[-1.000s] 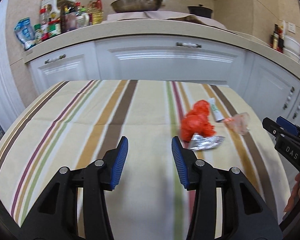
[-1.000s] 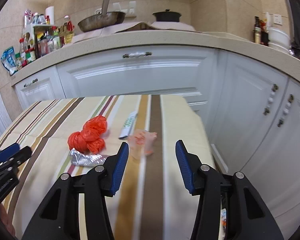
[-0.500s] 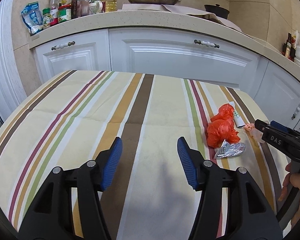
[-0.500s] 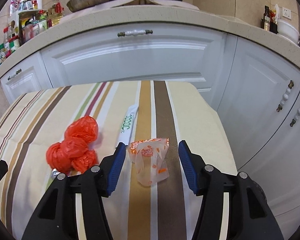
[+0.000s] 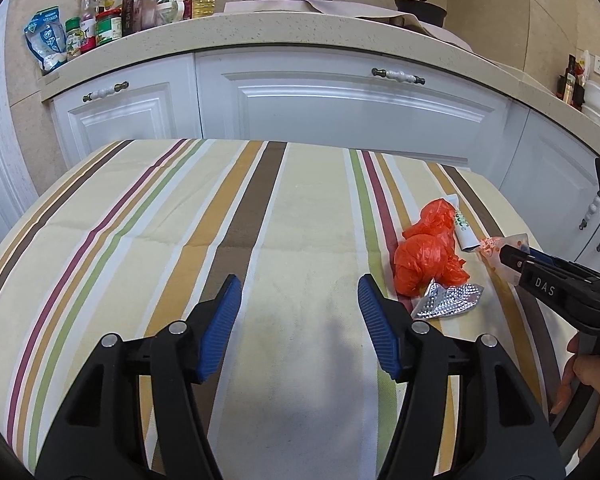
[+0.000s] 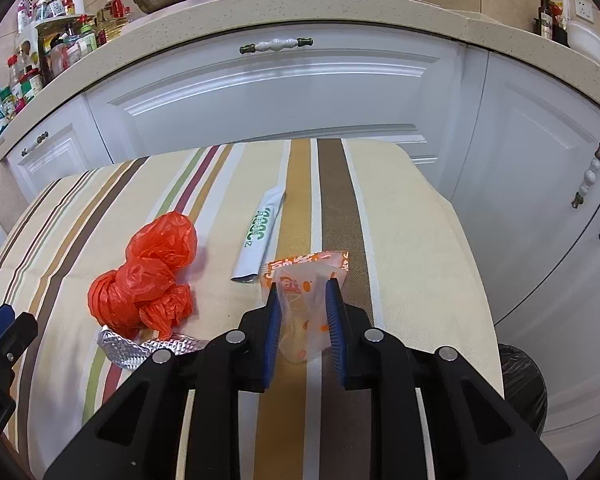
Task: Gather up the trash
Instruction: 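Grasp the orange plastic bags with the left tool while the right tool holds the clear bag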
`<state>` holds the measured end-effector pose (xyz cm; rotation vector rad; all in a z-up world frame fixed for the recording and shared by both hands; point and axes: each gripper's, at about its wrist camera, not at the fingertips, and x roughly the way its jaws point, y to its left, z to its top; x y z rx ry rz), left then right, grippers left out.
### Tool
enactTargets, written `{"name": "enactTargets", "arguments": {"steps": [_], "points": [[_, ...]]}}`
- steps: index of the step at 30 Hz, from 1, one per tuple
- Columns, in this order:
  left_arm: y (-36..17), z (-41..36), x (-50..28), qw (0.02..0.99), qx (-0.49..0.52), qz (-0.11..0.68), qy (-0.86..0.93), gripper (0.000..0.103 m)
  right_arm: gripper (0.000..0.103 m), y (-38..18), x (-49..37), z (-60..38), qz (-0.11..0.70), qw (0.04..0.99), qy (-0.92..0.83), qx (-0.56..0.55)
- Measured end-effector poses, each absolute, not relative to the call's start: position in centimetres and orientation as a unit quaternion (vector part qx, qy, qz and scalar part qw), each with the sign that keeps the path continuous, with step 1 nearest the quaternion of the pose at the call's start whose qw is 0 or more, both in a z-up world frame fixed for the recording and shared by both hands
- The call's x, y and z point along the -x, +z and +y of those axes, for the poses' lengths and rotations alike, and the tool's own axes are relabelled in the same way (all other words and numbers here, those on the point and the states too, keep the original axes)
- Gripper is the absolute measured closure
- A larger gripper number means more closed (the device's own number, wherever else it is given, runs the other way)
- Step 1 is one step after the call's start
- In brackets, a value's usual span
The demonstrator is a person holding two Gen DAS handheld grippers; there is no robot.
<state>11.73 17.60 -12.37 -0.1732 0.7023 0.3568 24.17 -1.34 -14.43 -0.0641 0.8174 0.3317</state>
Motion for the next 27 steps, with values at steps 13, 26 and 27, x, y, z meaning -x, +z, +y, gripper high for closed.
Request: {"name": "enactTargets", "arguments": {"steps": [13,26,27], "points": [[-12.7,16.2,-12.4,0.921,0.076,0.346,0.164,0.044,0.085,-13.8,-23.3,-2.7,0.384,0.909,0.159,0.022],[-12.8,14.3,-13.0,0.921,0.067,0.352,0.155,0.044,0.085,-13.3,-22.4,-5.6,0.375,0.916,0.143,0.014],[-12.8,14.1,-13.1,0.921,0.067,0.352,0.154,0.044,0.085,-13.2,-22.3,-5.9,0.375,0.916,0.142,0.014]]}}
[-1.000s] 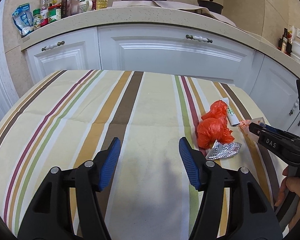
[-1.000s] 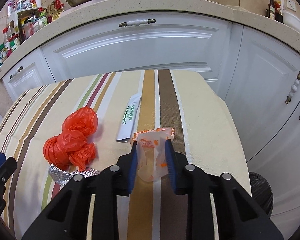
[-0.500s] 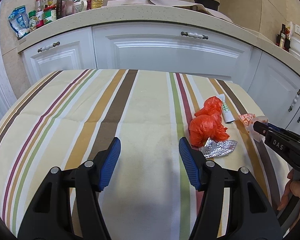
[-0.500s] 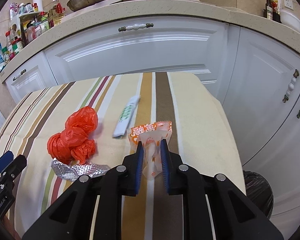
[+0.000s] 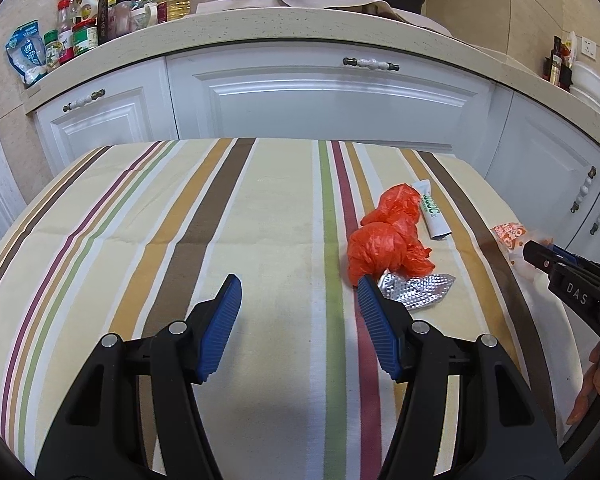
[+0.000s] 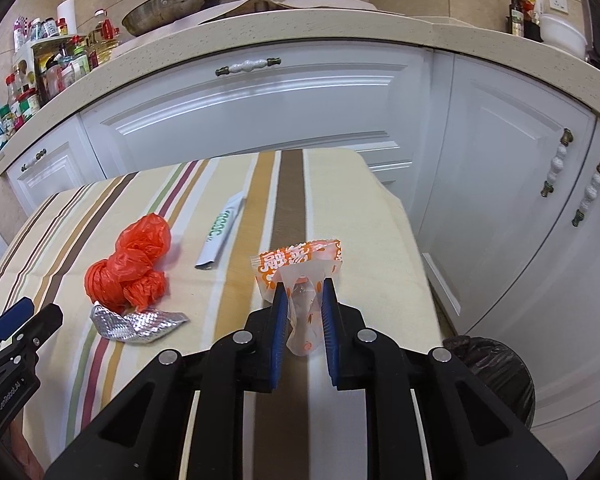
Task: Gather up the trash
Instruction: 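Grasp the orange plastic bags with the left tool while the right tool holds the clear bag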
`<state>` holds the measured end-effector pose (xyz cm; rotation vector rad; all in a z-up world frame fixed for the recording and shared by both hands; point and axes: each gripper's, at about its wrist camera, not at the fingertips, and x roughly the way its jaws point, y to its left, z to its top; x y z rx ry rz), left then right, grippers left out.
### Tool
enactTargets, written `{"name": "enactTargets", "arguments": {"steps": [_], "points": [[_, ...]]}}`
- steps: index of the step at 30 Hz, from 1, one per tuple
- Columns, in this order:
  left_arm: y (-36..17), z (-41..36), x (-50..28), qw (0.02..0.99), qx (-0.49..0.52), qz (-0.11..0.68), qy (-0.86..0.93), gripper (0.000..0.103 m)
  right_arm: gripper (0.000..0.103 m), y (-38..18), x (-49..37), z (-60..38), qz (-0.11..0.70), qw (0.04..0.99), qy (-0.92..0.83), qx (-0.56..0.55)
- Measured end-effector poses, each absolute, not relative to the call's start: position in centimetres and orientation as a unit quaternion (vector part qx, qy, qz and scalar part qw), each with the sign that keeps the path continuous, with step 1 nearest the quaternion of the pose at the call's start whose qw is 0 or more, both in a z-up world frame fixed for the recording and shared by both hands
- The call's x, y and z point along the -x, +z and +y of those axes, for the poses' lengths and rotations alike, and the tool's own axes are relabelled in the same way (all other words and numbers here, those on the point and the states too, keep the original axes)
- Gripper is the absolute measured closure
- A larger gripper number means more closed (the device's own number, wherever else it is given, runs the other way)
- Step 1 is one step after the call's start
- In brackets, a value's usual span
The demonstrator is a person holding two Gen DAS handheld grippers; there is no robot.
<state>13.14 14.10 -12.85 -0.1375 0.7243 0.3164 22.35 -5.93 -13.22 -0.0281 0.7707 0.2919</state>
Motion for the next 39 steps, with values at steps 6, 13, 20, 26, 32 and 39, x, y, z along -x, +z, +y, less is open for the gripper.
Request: {"name": "enactTargets", "arguments": {"steps": [6,13,20,26,32,39], "points": [[-12.8,13.0,-14.1,0.921,0.063,0.355,0.144,0.044,0.085,-12.9,-21.9,-7.8,0.368,0.920,0.134,0.006],[-12.7,12.0,-16.2,0.924,0.049,0.355,0.135,0.044,0.085,-12.9,-21.6,-10.0,0.365,0.923,0.126,-0.007],[-13.4,11.6,-18.3,0.920,0.040,0.368,0.131,0.043,0.085,-13.5,-22.0,-11.5,0.369,0.921,0.122,-0.016],[-13.9,11.7,-19.4,0.918,0.040,0.375,0.123,0.043,0.085,-13.5,-22.2,-11.8,0.367,0.921,0.127,-0.023],[-14.1,11.5,-19.6,0.919,0.042,0.378,0.104,0.065,0.085,-13.7,-22.2,-11.5,0.369,0.919,0.134,-0.020],[-13.6,11.9,-18.9,0.926,0.054,0.358,0.105,0.068,0.085,-13.6,-22.0,-11.4,0.366,0.920,0.136,-0.018]]}}
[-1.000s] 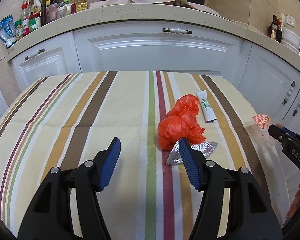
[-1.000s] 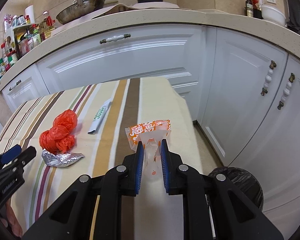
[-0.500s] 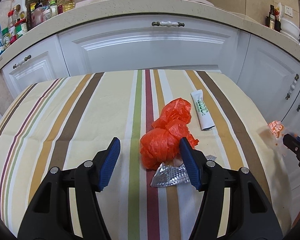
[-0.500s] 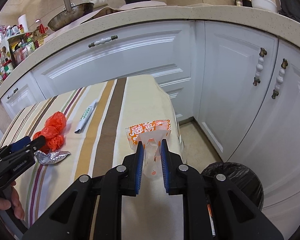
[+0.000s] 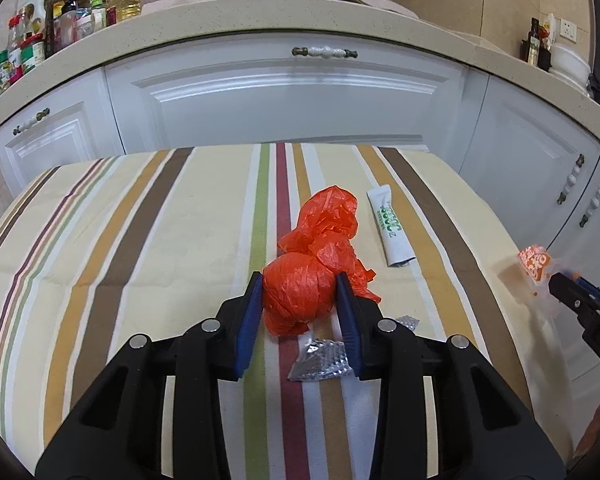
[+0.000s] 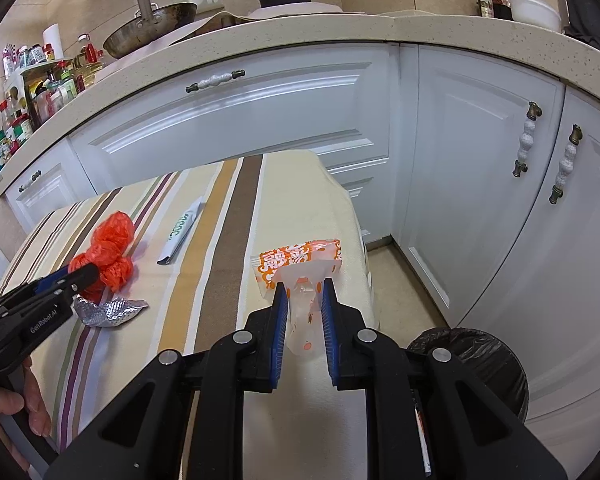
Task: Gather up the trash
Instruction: 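Grasp the orange plastic bags with the left tool while the right tool holds the clear bag, then carry both bags over the bin and open both tools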
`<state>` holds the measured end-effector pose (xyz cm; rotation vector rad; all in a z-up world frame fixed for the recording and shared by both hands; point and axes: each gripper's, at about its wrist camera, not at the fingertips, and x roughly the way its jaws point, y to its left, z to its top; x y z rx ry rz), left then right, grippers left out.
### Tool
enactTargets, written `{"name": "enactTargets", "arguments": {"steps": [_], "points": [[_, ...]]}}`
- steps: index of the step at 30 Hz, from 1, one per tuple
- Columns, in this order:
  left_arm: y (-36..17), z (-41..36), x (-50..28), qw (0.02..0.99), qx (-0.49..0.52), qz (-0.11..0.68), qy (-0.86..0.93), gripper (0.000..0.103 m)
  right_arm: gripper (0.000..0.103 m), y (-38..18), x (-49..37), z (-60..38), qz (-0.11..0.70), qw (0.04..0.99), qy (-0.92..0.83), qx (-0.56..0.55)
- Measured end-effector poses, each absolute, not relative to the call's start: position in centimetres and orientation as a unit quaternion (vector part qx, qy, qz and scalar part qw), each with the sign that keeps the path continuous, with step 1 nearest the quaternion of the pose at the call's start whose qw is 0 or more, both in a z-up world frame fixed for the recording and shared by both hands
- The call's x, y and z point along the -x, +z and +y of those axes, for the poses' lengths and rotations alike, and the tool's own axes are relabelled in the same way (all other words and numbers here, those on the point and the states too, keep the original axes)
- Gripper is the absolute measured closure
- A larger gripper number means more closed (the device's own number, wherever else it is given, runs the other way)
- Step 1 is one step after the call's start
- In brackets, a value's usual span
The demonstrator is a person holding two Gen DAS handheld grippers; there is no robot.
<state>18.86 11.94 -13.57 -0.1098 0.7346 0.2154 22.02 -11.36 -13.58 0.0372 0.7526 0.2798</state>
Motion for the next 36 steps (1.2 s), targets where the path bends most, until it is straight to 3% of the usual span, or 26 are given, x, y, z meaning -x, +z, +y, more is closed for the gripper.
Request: {"name": "enactTargets", "arguments": {"steps": [15,36], "points": [[-8.7,9.7,-14.1,0.947,0.042,0.293,0.127,0.069,0.085,-11.8,-19.0,-13.2,0.336,0.935,0.115,-0.020],[-10.8,-10.7,-14.3,0.951,-0.022,0.306,-0.032,0.068,0.085,-12.9,-13.0,-26.9,0.321,0.946,-0.013,-0.053]]}}
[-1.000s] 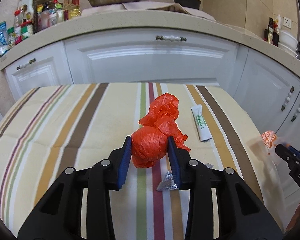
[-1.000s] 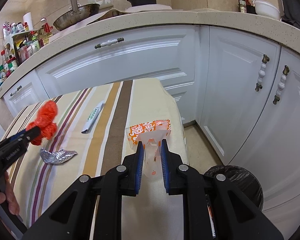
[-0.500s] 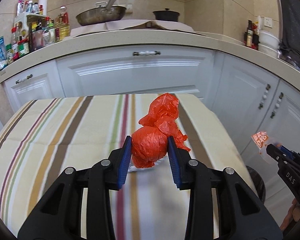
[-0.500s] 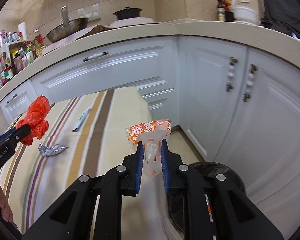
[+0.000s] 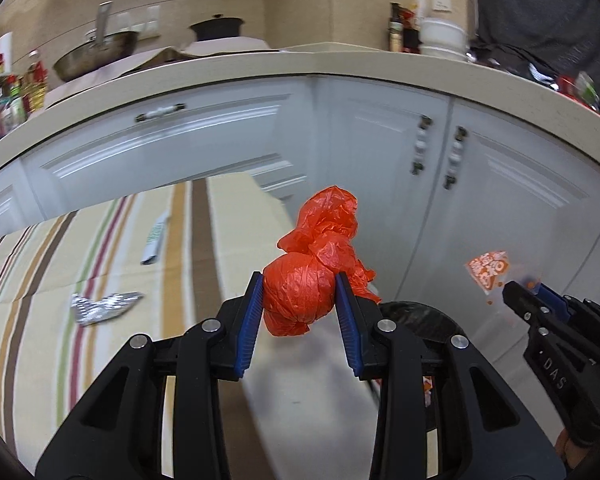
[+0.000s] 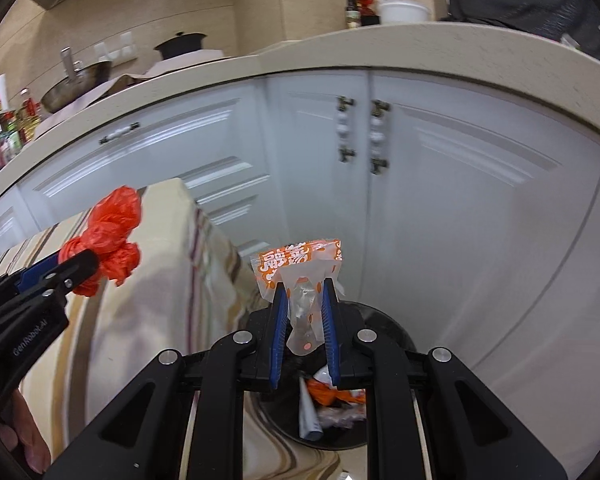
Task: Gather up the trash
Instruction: 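Carry both bags over the bin and open both tools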
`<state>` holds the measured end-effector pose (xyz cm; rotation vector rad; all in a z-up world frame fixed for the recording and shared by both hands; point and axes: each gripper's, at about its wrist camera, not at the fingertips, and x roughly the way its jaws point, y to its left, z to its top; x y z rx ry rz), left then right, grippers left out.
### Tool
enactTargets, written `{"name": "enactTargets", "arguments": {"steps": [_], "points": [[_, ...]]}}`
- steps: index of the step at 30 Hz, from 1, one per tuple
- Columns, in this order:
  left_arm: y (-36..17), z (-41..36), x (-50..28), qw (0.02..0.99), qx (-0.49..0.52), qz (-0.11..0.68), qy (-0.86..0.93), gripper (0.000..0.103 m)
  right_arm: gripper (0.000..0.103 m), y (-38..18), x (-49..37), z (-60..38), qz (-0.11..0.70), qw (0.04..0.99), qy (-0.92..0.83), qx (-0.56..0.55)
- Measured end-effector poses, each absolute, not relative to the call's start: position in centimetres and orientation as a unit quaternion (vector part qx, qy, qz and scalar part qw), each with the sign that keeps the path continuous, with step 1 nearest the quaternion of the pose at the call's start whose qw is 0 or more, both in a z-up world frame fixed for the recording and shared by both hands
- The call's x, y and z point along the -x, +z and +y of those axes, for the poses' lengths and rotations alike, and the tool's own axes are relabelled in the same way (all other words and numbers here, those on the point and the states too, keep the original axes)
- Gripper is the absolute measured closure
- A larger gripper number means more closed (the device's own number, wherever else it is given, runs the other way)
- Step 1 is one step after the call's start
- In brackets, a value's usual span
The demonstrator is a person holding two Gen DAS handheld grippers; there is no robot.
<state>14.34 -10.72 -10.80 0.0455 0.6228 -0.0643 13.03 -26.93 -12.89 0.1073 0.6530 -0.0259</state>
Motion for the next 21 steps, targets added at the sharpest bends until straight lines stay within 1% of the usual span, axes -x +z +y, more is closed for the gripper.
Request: {"name": "enactTargets", "arguments": {"steps": [10,21], "points": [[-12.8,-16.3,-15.8,0.944,-0.050,0.320,-0.058,0.068,0.085,-14.5,-12.9,-29.9,0.318,0.945,-0.038,-0.060],[-13.7,-18.3,-17.5,0.936,-0.061,0.341,-0.065,0.068,0.085,-15.6,-14.1,-31.5,0.323,0.943,-0.047,-0.065]]}}
